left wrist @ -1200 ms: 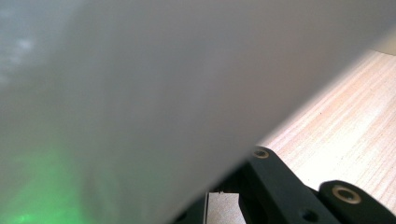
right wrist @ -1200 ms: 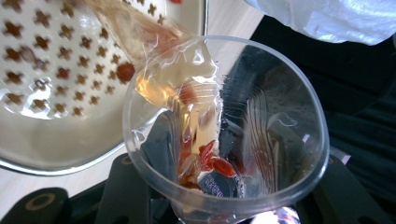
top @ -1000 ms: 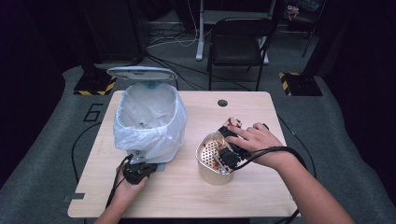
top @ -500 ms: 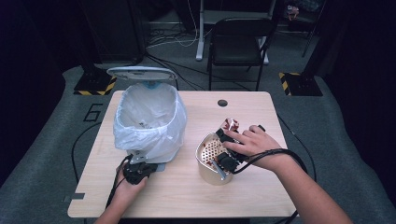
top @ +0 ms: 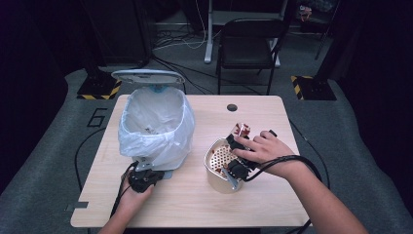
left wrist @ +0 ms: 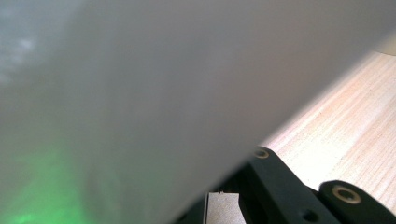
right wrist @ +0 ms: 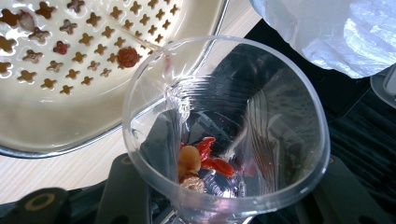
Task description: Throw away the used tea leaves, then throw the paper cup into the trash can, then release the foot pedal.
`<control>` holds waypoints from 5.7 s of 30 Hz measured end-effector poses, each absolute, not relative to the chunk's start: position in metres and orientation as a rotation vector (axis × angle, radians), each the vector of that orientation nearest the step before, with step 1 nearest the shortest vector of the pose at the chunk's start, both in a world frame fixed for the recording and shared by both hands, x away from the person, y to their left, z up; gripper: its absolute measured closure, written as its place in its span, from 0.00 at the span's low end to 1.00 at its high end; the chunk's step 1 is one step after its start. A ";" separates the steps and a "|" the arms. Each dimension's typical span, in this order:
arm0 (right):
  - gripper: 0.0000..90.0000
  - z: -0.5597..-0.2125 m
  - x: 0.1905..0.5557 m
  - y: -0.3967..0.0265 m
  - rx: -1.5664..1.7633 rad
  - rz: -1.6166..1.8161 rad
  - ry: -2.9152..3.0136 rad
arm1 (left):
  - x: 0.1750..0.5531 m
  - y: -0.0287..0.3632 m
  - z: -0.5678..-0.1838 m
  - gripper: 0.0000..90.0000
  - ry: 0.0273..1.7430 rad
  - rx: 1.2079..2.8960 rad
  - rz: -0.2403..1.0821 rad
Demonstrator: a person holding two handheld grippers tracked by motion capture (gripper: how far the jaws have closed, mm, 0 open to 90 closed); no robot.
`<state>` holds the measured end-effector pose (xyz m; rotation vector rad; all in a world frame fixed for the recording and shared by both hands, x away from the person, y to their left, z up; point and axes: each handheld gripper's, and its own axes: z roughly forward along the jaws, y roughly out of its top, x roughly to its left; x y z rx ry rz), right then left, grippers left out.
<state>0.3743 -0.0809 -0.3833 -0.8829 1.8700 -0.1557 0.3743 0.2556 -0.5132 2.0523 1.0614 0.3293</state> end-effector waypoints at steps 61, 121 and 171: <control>0.59 -0.330 0.396 -0.100 -0.351 0.537 2.253 | 0.374 0.256 -0.514 1.00 1.060 2.045 0.322; 0.58 -0.234 0.458 0.005 0.319 1.515 2.470 | 0.375 0.256 -0.514 1.00 1.052 2.044 0.338; 0.20 -0.280 0.449 -0.004 0.492 1.391 2.510 | 0.375 0.263 -0.511 0.95 1.057 2.070 0.332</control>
